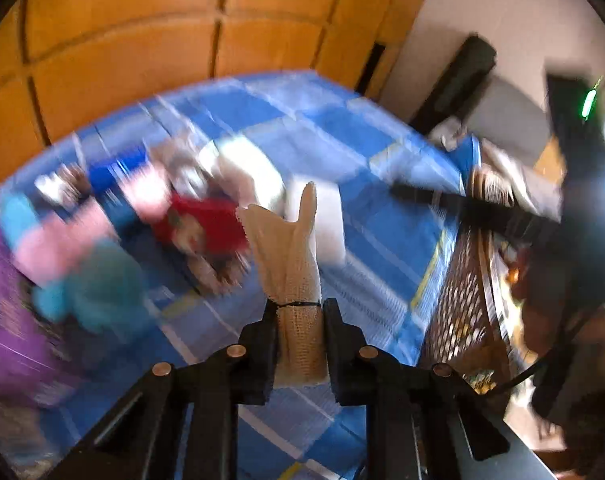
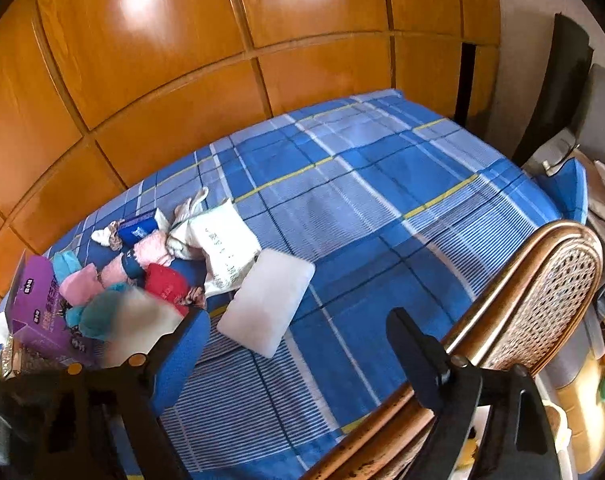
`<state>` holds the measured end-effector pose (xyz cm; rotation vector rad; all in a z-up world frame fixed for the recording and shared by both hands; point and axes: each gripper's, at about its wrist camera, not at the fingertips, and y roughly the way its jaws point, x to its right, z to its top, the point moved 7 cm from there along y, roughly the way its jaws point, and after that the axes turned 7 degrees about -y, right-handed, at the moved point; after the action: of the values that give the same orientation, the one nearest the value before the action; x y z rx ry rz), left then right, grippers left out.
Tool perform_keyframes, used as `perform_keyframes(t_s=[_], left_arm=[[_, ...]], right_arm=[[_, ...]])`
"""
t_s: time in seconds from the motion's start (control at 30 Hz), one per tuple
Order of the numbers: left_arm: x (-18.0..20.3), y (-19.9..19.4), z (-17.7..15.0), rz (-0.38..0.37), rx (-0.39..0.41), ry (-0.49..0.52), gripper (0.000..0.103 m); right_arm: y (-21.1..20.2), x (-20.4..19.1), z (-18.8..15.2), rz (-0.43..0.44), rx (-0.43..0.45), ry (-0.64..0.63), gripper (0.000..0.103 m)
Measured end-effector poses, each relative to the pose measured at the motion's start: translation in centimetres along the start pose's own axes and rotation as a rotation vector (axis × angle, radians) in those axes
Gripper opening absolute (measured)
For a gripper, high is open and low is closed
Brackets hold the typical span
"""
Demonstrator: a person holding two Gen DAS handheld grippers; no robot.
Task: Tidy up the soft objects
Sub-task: 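Grasp the cream rolled towel with the left tool and lift it, then drop the towel into the gold tray with the left tool while the right tool grasps the foam pad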
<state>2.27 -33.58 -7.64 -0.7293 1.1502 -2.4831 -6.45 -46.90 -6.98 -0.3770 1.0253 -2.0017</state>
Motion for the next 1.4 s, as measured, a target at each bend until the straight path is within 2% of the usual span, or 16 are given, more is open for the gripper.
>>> perform_keyframes(t_s=[0.07,0.17,0.23,0.3,0.43,0.5,0.6,0.73,0.83,0.97,1.13,1.17,1.23,1.27,1.3,1.4], left_arm=[[-1.0,-2.2,2.3,0.005,0.056,-0.022,0.021],[-4.5,-5.7,6.3,0.080,0.155,-0.078,0.021],[-7.7,-7.9,8.9,0.128,0.210,-0.155,0.021],[-12.1,-10.7,11.1,0.208,0.285,-0.242,0.021],[-20.4,-16.6,11.1,0.359,0.399,-0.435,0.021],[-23.7,-19.6,9.2,0.436,0.444,-0.500,0.021],[-27.1,-23.7,4.6,0.530,0.490,-0.573,0.021],[-29.5,-27.4,-4.3,0.620,0.530,-0.680,0.022],[-30.7,-27.8,-9.9,0.646,0.522,-0.764,0.022],[-31.2,-27.5,-17.1,0.663,0.497,-0.864,0.022],[-31.2,-25.6,-22.0,0.706,0.442,-0.886,0.023],[-31.2,-25.2,-22.4,0.703,0.438,-0.895,0.028],[-31.1,-25.1,-22.7,0.697,0.442,-0.896,0.046],[-30.9,-25.1,-22.8,0.703,0.450,-0.890,0.061],[-30.6,-25.3,-22.5,0.707,0.458,-0.889,0.072],[-29.5,-25.8,-22.1,0.698,0.486,-0.862,0.081]], right_arm=[[0.3,-0.2,-0.2,0.004,-0.021,-0.002,0.091],[0.9,-0.7,-0.3,0.006,-0.049,-0.017,0.091],[1.4,-1.2,-0.4,0.014,-0.070,-0.024,0.091],[1.9,-1.7,-0.5,0.023,-0.087,-0.034,0.091],[2.5,-2.5,-0.1,0.025,-0.110,-0.061,0.091],[2.9,-2.8,0.1,0.017,-0.130,-0.071,0.091],[3.7,-2.7,0.8,-0.005,-0.161,-0.073,0.091],[5.4,-1.8,1.8,-0.063,-0.214,-0.026,0.091],[6.9,-1.4,2.2,-0.089,-0.260,0.011,0.084],[8.8,-1.5,2.1,-0.129,-0.315,0.031,0.083],[10.6,-1.4,1.4,-0.148,-0.358,0.092,0.083],[11.1,-1.3,1.1,-0.152,-0.366,0.108,0.083],[11.9,-1.6,0.7,-0.115,-0.378,0.134,0.083],[12.3,-1.7,0.4,-0.112,-0.386,0.139,0.083],[12.6,-1.6,0.1,-0.115,-0.380,0.144,0.083],[13.1,-1.7,-0.3,-0.126,-0.353,0.127,0.083]])
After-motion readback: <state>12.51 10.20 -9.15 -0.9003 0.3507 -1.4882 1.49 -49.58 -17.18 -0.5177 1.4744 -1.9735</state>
